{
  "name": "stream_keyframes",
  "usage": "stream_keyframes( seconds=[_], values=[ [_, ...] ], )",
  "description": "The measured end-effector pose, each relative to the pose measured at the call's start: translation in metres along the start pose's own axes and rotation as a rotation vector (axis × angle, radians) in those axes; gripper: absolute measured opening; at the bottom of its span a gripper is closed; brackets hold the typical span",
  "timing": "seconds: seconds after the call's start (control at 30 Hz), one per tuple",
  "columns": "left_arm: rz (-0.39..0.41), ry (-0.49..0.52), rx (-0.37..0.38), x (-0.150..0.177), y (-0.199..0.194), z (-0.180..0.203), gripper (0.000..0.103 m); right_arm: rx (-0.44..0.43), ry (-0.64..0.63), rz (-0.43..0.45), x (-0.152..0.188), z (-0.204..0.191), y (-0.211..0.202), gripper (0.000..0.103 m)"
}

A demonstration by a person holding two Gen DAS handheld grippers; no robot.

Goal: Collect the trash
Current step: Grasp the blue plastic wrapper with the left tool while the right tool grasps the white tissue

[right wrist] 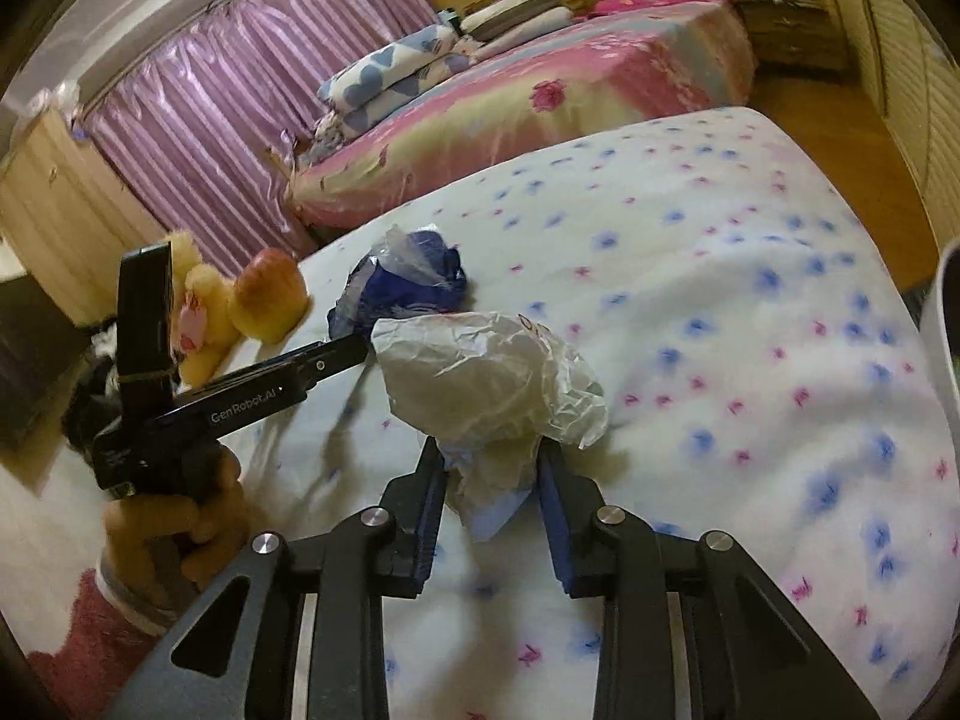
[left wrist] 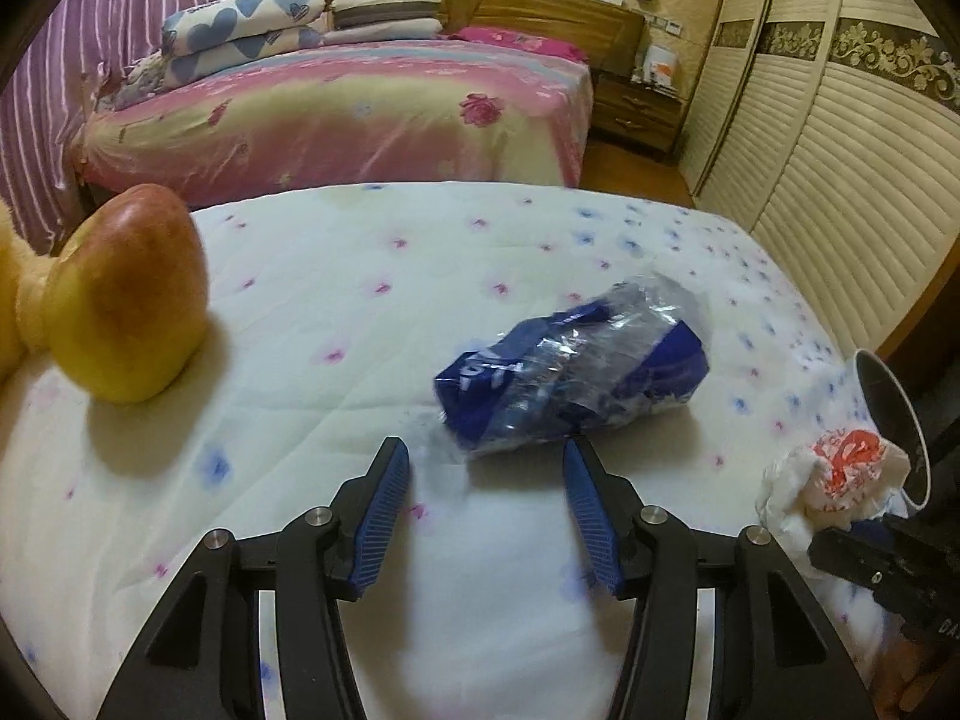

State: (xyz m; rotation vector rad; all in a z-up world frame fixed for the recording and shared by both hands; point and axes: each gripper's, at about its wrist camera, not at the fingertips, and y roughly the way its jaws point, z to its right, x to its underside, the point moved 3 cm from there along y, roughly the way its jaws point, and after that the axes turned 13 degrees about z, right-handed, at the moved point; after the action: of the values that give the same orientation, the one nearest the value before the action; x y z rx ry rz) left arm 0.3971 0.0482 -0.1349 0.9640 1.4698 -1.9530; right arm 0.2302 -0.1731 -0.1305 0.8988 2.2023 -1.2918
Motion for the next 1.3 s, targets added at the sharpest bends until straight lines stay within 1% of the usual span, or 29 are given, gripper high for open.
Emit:
stream_keyframes(
  seconds=[0.03,0.07,0.1,0.13,0.17,0.27,0.37,0.4,0.43,0.47,0.5,0.53,0.57,0.63,0.67,0.7,0.77,0.8,0.83,0.87,0.93,1.0,1.03,1.1,1.13,1.2,1.23,1.3],
  values=[
    [0.001,0.000,0.006,0.000,0.001,0.000,0.052,0.002,-0.004,0.002,0.000,0.000,0.000,0.030],
    [0.004,-0.002,0.014,0.000,0.002,0.000,0.042,0.007,-0.010,0.003,0.001,-0.001,0.001,0.030],
    [0.006,-0.005,0.028,0.000,0.002,0.001,0.033,0.010,-0.015,0.003,0.001,-0.002,0.001,0.031],
    [0.001,-0.010,0.045,0.000,0.003,0.001,0.016,0.012,-0.017,0.004,0.001,-0.002,0.001,0.031],
    [-0.005,-0.014,0.053,0.001,0.004,0.001,0.006,0.013,-0.018,0.004,0.001,-0.001,0.001,0.031],
    [-0.008,-0.016,0.084,0.001,0.003,0.000,0.000,0.017,-0.019,0.008,0.001,-0.002,0.001,0.031],
    [-0.019,0.004,0.121,0.005,-0.002,0.003,0.000,0.054,-0.025,0.022,0.001,-0.002,-0.003,0.030],
    [-0.022,0.017,0.119,0.006,-0.003,0.004,0.001,0.058,-0.011,0.025,0.002,0.000,-0.006,0.030],
    [-0.028,0.034,0.114,0.006,-0.003,0.004,0.006,0.055,0.004,0.025,0.002,0.003,-0.009,0.030],
    [-0.035,0.047,0.123,0.004,-0.001,0.004,0.018,0.054,0.019,0.025,0.003,0.006,-0.011,0.030],
    [-0.039,0.061,0.138,0.002,0.002,0.005,0.026,0.055,0.027,0.025,0.003,0.009,-0.014,0.030],
    [-0.038,0.087,0.152,-0.003,0.004,0.005,0.039,0.060,0.032,0.024,0.003,0.011,-0.017,0.030],
    [-0.033,0.106,0.153,-0.007,0.003,0.007,0.045,0.067,0.034,0.024,0.003,0.014,-0.019,0.030],
    [-0.022,0.170,0.185,-0.020,0.005,0.010,0.053,0.070,0.042,0.026,0.003,0.018,-0.023,0.031],
    [-0.022,0.196,0.196,-0.023,0.005,0.012,0.059,0.065,0.053,0.029,0.003,0.021,-0.025,0.031],
    [-0.022,0.246,0.201,-0.028,0.006,0.014,0.061,0.056,0.069,0.032,0.003,0.024,-0.026,0.031],
    [0.005,0.334,0.200,-0.035,0.004,0.020,0.063,0.052,0.091,0.038,0.002,0.027,-0.026,0.031],
    [0.012,0.369,0.210,-0.038,0.004,0.025,0.066,0.053,0.091,0.038,0.002,0.028,-0.026,0.031],
    [0.017,0.412,0.229,-0.040,0.006,0.030,0.077,0.058,0.087,0.040,0.002,0.027,-0.025,0.031],
    [0.020,0.448,0.251,-0.042,0.009,0.035,0.083,0.061,0.081,0.040,0.002,0.026,-0.025,0.031],
    [0.007,0.505,0.262,-0.041,0.018,0.044,0.082,0.065,0.075,0.040,0.002,0.025,-0.024,0.031],
    [-0.013,0.526,0.273,-0.038,0.026,0.049,0.082,0.064,0.078,0.038,0.002,0.026,-0.025,0.031],
    [-0.020,0.530,0.273,-0.036,0.031,0.052,0.079,0.061,0.082,0.037,0.002,0.027,-0.025,0.031],
    [-0.036,0.533,0.269,-0.031,0.037,0.055,0.068,0.058,0.091,0.034,0.001,0.028,-0.026,0.031],
    [-0.050,0.535,0.261,-0.027,0.041,0.057,0.056,0.059,0.092,0.031,0.001,0.028,-0.027,0.031],
    [-0.039,0.524,0.241,-0.023,0.040,0.060,0.053,0.063,0.082,0.028,0.000,0.028,-0.030,0.031],
    [-0.042,0.514,0.241,-0.022,0.037,0.061,0.050,0.064,0.076,0.027,0.000,0.028,-0.031,0.031],
    [-0.046,0.487,0.228,-0.019,0.032,0.066,0.048,0.068,0.064,0.029,0.000,0.030,-0.036,0.031]
  ],
)
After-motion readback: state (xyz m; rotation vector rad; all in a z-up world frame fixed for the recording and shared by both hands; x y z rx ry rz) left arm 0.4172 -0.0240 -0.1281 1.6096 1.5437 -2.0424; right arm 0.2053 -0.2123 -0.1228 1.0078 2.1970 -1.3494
